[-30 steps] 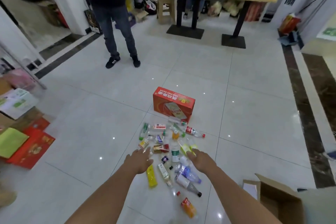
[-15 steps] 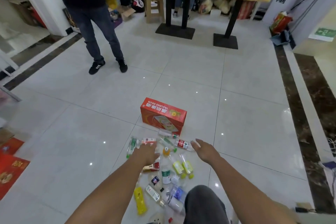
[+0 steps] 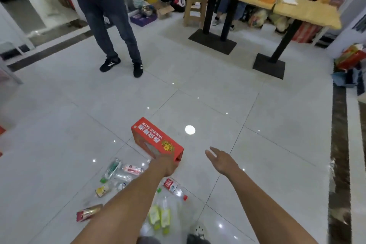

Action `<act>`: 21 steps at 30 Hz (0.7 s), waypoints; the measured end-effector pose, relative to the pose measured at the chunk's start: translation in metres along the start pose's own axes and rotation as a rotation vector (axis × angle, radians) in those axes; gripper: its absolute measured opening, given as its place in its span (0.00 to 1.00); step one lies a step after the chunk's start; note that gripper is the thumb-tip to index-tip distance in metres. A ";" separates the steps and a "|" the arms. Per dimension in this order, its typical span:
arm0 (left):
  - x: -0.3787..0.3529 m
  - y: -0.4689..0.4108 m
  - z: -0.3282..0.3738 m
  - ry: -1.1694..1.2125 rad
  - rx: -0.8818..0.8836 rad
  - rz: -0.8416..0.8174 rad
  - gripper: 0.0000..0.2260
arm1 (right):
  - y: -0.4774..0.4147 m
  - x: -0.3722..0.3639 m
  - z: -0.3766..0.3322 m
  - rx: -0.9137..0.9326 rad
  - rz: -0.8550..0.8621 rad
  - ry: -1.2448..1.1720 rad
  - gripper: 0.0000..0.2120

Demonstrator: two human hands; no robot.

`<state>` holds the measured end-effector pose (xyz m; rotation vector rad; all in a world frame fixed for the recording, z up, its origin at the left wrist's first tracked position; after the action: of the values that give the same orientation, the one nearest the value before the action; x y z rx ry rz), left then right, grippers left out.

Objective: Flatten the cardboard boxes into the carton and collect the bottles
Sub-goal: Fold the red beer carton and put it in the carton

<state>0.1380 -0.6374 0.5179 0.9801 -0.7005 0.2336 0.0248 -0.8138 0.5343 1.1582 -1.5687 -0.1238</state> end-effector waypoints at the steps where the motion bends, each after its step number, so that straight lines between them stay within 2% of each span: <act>1: 0.001 -0.007 0.006 0.051 0.025 0.016 0.22 | -0.011 0.015 0.005 0.003 -0.012 0.015 0.28; 6: 0.020 -0.015 0.029 0.230 0.194 0.036 0.27 | -0.067 0.065 0.000 0.072 -0.081 0.084 0.28; 8: 0.021 -0.026 0.032 0.413 0.284 0.068 0.30 | -0.091 0.073 -0.009 0.098 -0.116 0.099 0.28; 10: 0.018 -0.049 0.030 0.624 0.389 0.125 0.29 | -0.119 0.075 -0.018 0.115 -0.155 0.106 0.28; 13: 0.004 -0.093 0.021 0.983 0.538 0.199 0.25 | -0.168 0.066 -0.026 0.122 -0.212 0.091 0.28; 16: -0.027 -0.155 0.007 1.236 0.673 0.172 0.18 | -0.242 0.033 -0.022 0.130 -0.277 0.031 0.27; 18: -0.050 -0.207 -0.002 1.404 0.739 0.139 0.22 | -0.302 -0.005 -0.011 0.108 -0.319 -0.047 0.26; 19: -0.067 -0.237 -0.006 1.476 0.768 0.239 0.25 | -0.329 -0.028 -0.003 0.073 -0.352 -0.095 0.26; 21: -0.094 -0.296 -0.014 1.879 0.868 0.470 0.29 | -0.386 -0.080 0.017 0.035 -0.413 -0.160 0.26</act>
<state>0.2159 -0.7780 0.2513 0.9027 1.0342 1.6785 0.2323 -0.9624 0.2339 1.5193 -1.4531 -0.4729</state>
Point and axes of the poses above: each hand's wrist, its own y-axis away from the middle knuckle, its own x-axis out of the back of the hand, z = x × y, the point moved 3 cm from there along -y, towards the middle knuckle, and after that the axes turned 4 degrees about -x, right-handed, at the moved point
